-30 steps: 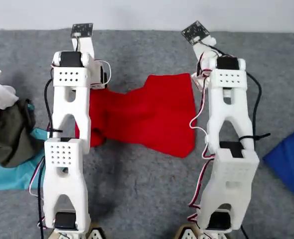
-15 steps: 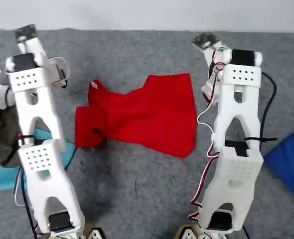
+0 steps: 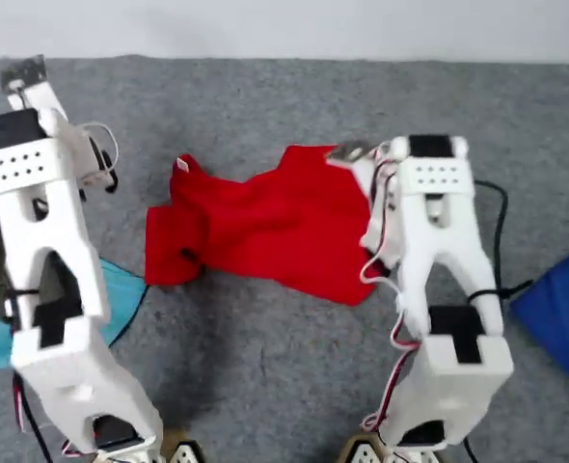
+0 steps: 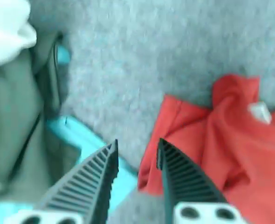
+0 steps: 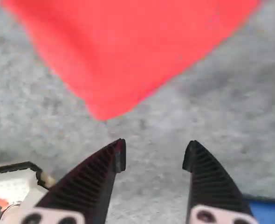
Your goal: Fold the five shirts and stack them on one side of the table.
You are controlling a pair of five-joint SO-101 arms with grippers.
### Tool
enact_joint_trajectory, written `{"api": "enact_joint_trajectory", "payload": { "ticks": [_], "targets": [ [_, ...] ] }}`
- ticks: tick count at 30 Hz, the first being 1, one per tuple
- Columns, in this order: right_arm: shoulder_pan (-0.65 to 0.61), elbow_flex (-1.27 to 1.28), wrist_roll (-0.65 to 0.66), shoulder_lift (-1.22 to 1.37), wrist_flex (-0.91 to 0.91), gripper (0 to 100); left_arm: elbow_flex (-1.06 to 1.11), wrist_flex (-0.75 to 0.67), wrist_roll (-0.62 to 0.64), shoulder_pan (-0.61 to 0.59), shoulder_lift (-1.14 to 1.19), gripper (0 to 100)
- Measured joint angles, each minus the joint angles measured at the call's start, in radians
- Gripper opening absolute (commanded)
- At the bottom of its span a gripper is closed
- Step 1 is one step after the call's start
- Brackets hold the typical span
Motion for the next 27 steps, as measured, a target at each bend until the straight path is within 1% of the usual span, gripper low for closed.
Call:
{"api": "enact_joint_trajectory", "payload": {
  "ticks": [3, 7, 12, 19, 21, 25, 27],
  "targets": [
    [-0.046, 0.08, -0.003, -0.029, -0.026, 21.8, 0.157, 0.0, 0.0, 0.0, -0.094, 13],
    [-0.094, 0.126, -0.035, -0.031, -0.084, 21.8, 0.302, 0.0, 0.0, 0.0, -0.192, 13],
    [-0.118, 0.184, -0.041, -0.031, -0.129, 21.8, 0.377, 0.0, 0.0, 0.0, -0.27, 13],
    [-0.161, 0.281, -0.041, 0.011, -0.252, 21.4, 0.393, 0.0, -0.032, 0.0, -0.308, 13],
    [-0.157, 0.281, -0.041, 0.048, -0.275, 18.7, 0.393, 0.0, -0.032, 0.0, -0.308, 13],
    [-0.135, 0.279, -0.043, 0.103, -0.31, 5.0, 0.393, 0.0, -0.032, 0.0, -0.308, 13],
    [-0.115, 0.258, -0.044, 0.115, -0.311, 1.3, 0.393, 0.0, -0.032, 0.0, -0.308, 13]
  ]
}}
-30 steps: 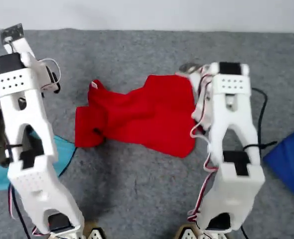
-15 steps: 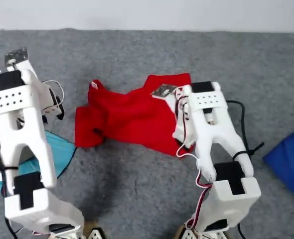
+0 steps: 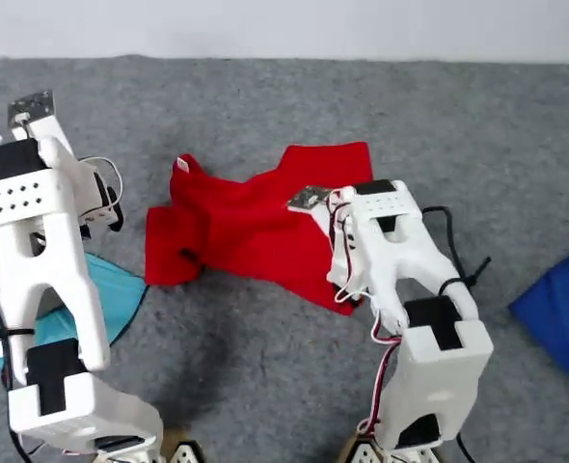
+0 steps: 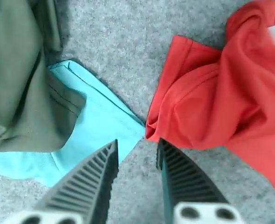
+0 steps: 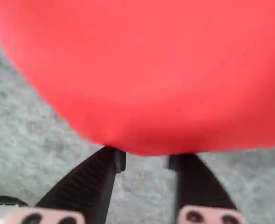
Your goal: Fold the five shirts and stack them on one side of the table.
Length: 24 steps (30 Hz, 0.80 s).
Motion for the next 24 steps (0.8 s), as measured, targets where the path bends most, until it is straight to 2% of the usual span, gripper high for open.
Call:
{"api": "enact_joint_trajectory", "payload": {
  "ticks": [16, 24],
  "targets": [
    [0.038, -0.044, 0.002, 0.005, -0.002, 1.1, 0.0, 0.0, 0.0, 0.0, 0.0, 13],
    [0.138, -0.044, 0.025, -0.114, 0.006, 1.4, 0.084, 0.0, 0.0, 0.0, 0.0, 13]
  ]
}}
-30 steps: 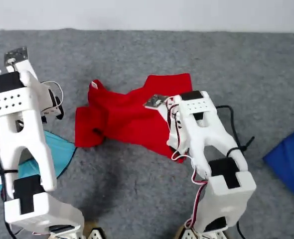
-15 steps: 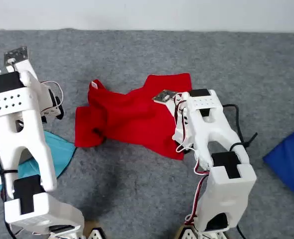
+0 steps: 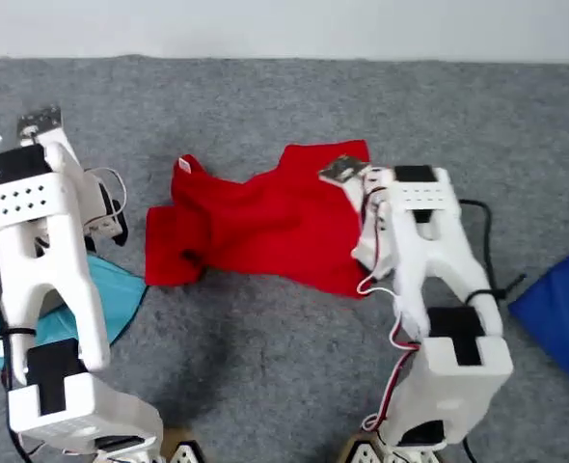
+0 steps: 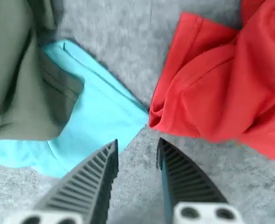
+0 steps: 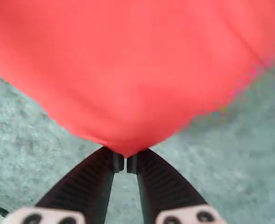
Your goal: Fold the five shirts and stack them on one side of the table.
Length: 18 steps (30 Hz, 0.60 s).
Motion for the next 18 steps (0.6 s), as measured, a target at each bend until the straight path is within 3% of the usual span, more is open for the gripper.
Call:
{"api": "enact_joint_trajectory", "payload": {
  "ticks": [6, 11, 18],
  "targets": [
    [0.015, 0.0, 0.011, -0.048, 0.064, 1.1, 0.06, 0.0, 0.0, 0.0, 0.0, 13],
    [0.115, 0.0, 0.008, -0.086, 0.057, 2.7, 0.071, 0.0, -0.005, 0.0, 0.0, 13],
    [0.112, 0.0, -0.107, -0.094, 0.072, 30.6, 0.071, 0.0, -0.005, 0.0, 0.0, 13]
  ]
}}
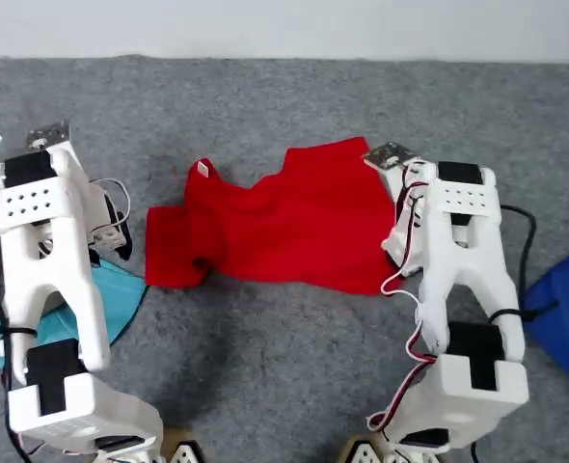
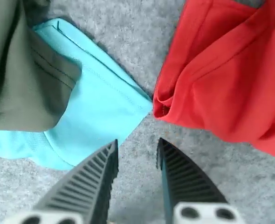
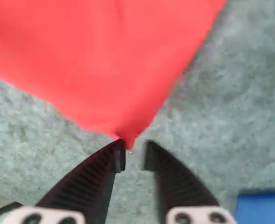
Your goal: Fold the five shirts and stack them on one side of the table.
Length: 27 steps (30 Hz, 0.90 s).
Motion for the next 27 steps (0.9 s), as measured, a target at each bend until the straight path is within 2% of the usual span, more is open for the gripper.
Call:
{"api": "enact_joint_trajectory", "payload": {
  "ticks": [3, 10, 16, 23, 25, 27],
  "targets": [
    [-0.025, 0.0, -0.028, -0.002, 0.008, 35.8, 0.0, 0.0, 0.0, 0.0, 0.0, 13],
    [-0.04, 0.0, -0.092, -0.002, 0.021, 35.9, 0.0, 0.0, 0.0, 0.0, 0.0, 13],
    [-0.137, 0.0, -0.112, 0.005, -0.029, 36.0, 0.0, 0.0, 0.0, 0.0, 0.0, 13],
    [-0.146, 0.0, -0.115, 0.218, -0.143, 35.6, 0.0, 0.0, 0.0, 0.0, 0.0, 13],
    [-0.135, -0.011, -0.115, 0.275, -0.15, 31.7, 0.0, 0.0, 0.0, 0.0, 0.0, 13],
    [-0.143, -0.04, -0.115, 0.304, -0.15, 19.5, 0.0, 0.0, 0.0, 0.0, 0.0, 13]
  ]
}}
